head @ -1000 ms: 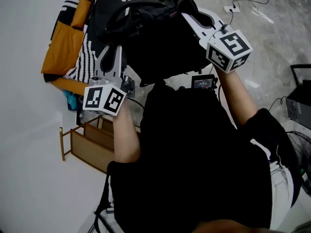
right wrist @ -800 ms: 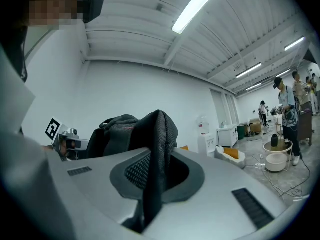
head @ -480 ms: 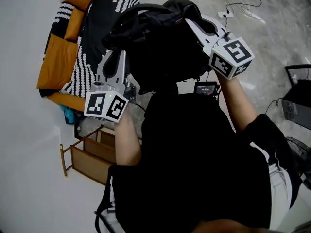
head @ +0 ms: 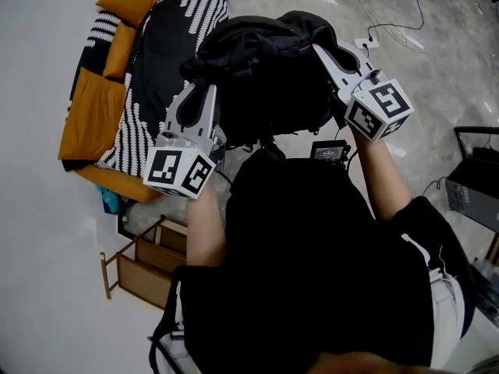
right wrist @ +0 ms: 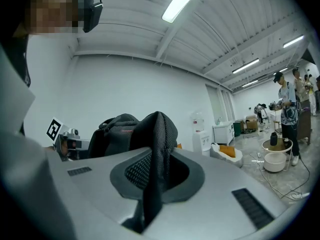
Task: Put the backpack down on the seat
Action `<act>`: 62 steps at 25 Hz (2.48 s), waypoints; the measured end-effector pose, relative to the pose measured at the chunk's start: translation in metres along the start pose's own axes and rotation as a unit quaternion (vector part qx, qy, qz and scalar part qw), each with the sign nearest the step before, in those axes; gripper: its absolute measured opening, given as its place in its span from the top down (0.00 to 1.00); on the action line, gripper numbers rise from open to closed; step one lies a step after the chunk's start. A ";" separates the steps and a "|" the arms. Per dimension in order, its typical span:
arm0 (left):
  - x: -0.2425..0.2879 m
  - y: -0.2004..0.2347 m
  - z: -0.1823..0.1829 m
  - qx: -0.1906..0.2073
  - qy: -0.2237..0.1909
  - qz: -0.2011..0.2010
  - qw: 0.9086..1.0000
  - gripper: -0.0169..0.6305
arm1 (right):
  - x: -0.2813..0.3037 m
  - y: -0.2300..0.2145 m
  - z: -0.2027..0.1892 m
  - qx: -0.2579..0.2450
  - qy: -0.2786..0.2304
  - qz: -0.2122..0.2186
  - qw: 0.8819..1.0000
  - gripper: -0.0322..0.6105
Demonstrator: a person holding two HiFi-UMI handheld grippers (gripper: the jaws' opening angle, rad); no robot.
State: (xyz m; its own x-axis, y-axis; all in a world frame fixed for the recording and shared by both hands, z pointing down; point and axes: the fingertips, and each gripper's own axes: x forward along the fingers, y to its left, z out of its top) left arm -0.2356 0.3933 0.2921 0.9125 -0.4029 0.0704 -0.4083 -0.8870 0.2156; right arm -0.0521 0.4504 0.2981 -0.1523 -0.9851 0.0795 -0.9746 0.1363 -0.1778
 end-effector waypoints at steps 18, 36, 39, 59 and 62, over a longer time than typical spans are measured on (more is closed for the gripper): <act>0.108 0.099 0.034 -0.021 -0.013 -0.043 0.999 0.89 | 0.113 -0.069 0.028 0.001 -0.003 -0.029 1.000 0.88; 0.257 0.184 0.043 -0.037 0.015 -0.012 0.999 0.89 | 0.249 -0.198 0.040 0.027 0.013 0.032 0.999 0.88; 0.292 0.201 0.053 -0.035 0.012 0.002 0.999 0.89 | 0.281 -0.228 0.051 0.029 0.017 0.050 0.998 0.88; 0.466 0.314 0.056 -0.092 0.002 0.096 0.991 0.89 | 0.459 -0.374 0.073 0.005 0.056 0.144 0.988 0.88; 0.481 0.332 0.056 -0.097 0.001 0.098 0.990 0.89 | 0.485 -0.385 0.071 0.005 0.060 0.145 0.988 0.88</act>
State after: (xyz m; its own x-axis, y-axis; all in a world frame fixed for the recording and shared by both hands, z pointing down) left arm 0.0666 -0.1077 0.3428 0.8163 -0.5623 0.1322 -0.5656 -0.7317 0.3803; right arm 0.2610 -0.0873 0.3351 -0.4431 -0.8855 0.1399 -0.8859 0.4085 -0.2198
